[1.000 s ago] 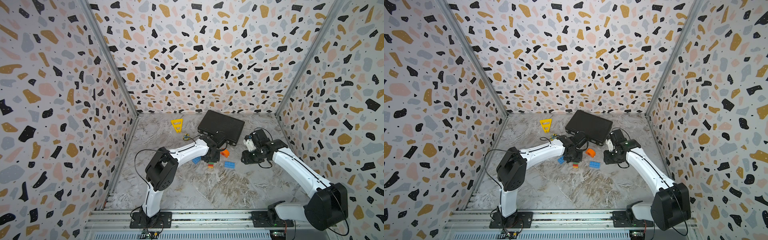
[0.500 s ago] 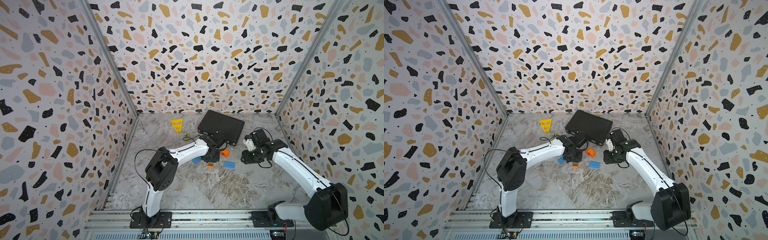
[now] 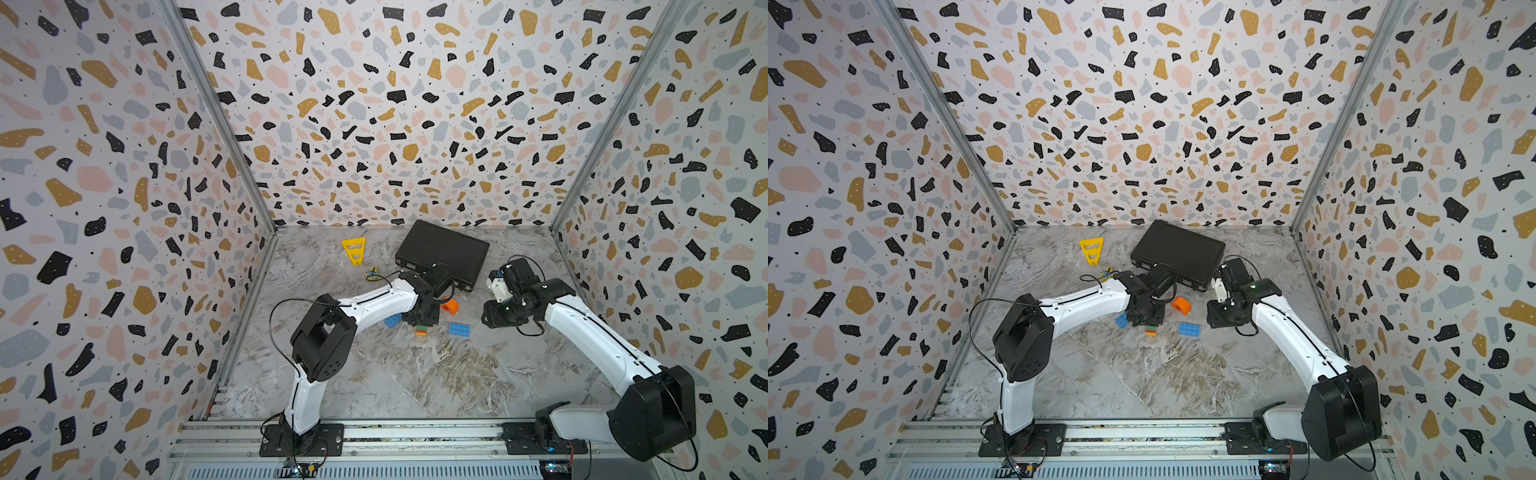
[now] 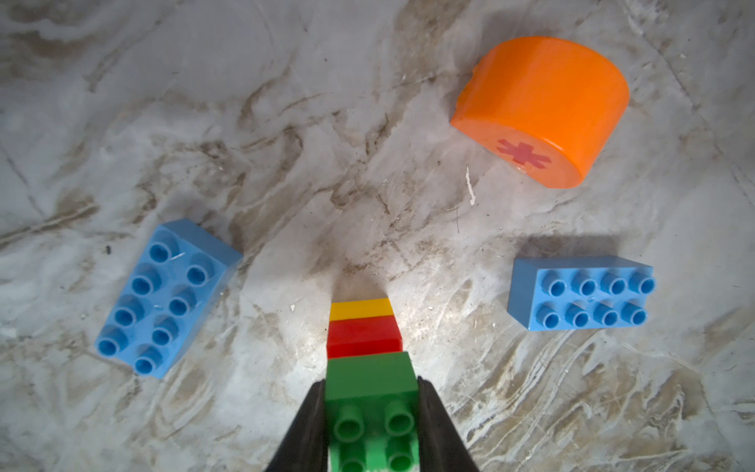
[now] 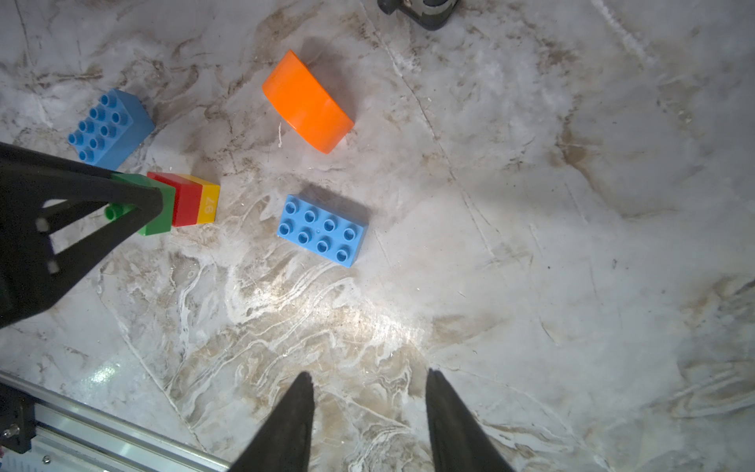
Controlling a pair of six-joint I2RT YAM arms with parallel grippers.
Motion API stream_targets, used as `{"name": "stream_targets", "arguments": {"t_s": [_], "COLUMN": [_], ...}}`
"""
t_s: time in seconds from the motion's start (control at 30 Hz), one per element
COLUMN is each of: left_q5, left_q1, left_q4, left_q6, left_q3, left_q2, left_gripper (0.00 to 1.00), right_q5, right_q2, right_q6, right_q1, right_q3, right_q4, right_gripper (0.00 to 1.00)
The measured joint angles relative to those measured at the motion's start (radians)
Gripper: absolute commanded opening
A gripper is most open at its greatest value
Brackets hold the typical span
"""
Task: Assemble an ice cream with lego
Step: Assemble the lego brick with the lego brick.
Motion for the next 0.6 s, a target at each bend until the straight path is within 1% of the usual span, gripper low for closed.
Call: {"name": "stream_targets", "arguments": {"t_s": [0.23, 0.6], "left_q5": [-0.015, -0.002], "left_q1": [0.0, 0.0], "left_q4": [0.0, 0.016], "left_q6": [0.018, 0.021], "left_q3": [0.0, -0.01], "left_q2": [0.0, 0.001], "left_gripper": [0.28, 0.27], "right_q5": [0.0, -0.006], "right_q2": [0.0, 0.003], "right_q6": [0.0, 0.0], "right_q1": [-0.001, -0.002], "right_q3": [0.0, 0.0], "right_q4": [0.0, 0.0], "right_gripper": [0.48, 0.48]}}
